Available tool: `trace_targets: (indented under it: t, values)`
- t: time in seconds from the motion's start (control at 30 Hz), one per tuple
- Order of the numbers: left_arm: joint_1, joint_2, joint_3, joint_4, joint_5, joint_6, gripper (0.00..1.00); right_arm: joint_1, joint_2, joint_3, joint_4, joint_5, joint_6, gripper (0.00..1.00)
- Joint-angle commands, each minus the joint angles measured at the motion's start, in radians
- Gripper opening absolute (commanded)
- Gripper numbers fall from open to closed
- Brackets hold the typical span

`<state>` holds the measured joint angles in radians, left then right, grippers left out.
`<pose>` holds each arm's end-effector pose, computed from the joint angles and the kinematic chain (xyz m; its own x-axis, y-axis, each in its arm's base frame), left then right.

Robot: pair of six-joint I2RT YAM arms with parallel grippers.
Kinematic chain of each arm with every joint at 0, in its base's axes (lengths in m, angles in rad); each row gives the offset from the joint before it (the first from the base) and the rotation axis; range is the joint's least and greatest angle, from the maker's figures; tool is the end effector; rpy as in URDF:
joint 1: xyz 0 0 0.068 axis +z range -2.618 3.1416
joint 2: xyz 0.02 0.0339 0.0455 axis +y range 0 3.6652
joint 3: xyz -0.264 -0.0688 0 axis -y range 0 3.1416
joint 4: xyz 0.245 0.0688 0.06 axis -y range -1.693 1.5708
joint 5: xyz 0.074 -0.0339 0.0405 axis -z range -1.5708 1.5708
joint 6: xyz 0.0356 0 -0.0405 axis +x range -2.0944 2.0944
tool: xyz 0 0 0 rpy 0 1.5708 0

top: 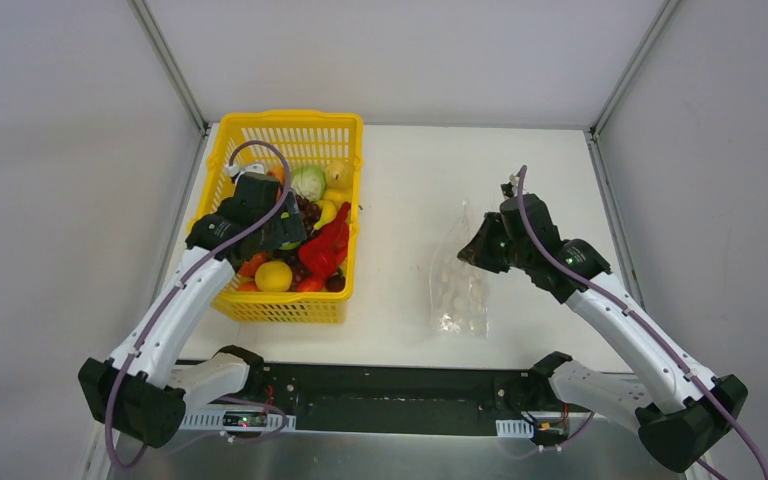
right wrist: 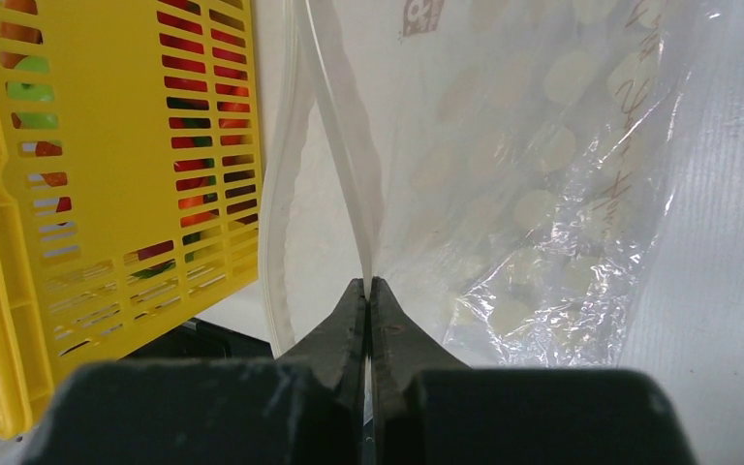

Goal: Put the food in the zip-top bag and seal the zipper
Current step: Pick up the fake fruit from the bin.

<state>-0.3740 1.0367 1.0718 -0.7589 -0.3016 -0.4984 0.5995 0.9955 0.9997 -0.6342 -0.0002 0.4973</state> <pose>0.1987 -0.0666 0.3378 -0.6092 -0.2513 -0.7522 -0.1703 0.9678 -0.1854 0.1731 0.1183 0.3315 -0.6967 0.1017 -0.7101 -0.2640 0.8841 0.3856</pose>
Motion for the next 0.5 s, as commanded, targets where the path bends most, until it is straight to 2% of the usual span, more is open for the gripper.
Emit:
trace_targets:
  t: [0.0,0.17,0.33,0.47]
  values:
    - [0.050,0.088,0.000,0.131,0.031,0.025,0.99,-0.003,-0.017,-0.009,0.028,-0.024,0.002,0.00]
    - [0.062,0.214,0.046,0.171,0.066,0.034,0.99,-0.002,-0.019,-0.018,0.035,-0.040,0.000,0.00]
    - [0.069,0.318,0.045,0.171,-0.006,0.008,0.94,-0.002,-0.021,-0.022,0.041,-0.043,0.001,0.00]
    - [0.070,0.343,-0.010,0.224,-0.030,-0.026,0.91,-0.002,-0.022,-0.022,0.042,-0.038,-0.006,0.01]
